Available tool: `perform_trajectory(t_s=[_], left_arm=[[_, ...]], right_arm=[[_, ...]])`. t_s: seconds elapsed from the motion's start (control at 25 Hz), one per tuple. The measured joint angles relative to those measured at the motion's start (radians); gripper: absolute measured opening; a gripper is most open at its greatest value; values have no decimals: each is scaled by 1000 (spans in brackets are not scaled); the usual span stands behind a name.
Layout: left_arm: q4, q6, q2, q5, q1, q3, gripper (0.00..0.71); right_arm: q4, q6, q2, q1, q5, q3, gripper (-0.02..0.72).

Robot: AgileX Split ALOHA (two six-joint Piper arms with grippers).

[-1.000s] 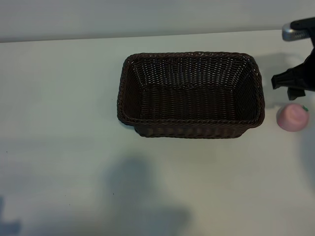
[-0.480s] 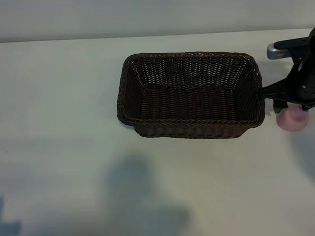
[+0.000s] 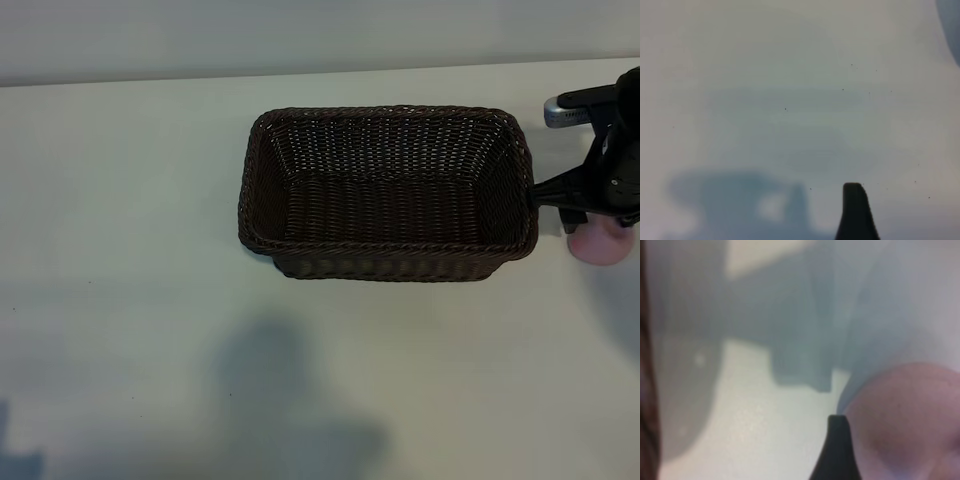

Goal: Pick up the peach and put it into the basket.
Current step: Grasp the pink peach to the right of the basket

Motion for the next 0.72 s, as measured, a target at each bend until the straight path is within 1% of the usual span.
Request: perform_trajectory(t_s=[0.08,0.12,0.2,0.28,0.4,0.44,0.52,0.72], left_arm=[[-1,1,0,0,0,0,498],[-1,2,0,0,0,0,498],[-2,3,0,0,0,0,498],[-2,3,0,0,0,0,498],[-2,3,0,0,0,0,498],[-2,3,0,0,0,0,498],[-2,4,0,0,0,0,498],[-2,4,0,0,0,0,498]], right_arm=[[0,2,3,0,3,-5,530],[0,2,3,0,4,-6,505],[-1,5,5,0,7,-6,428],[-8,13,6,0,12,-6,301],[-39,28,6,0,24,-8,106],[-53,35,6,0,29,-8,69],[-72,39,6,0,34,-8,42],[-84,40,6,0,45,-9,38]])
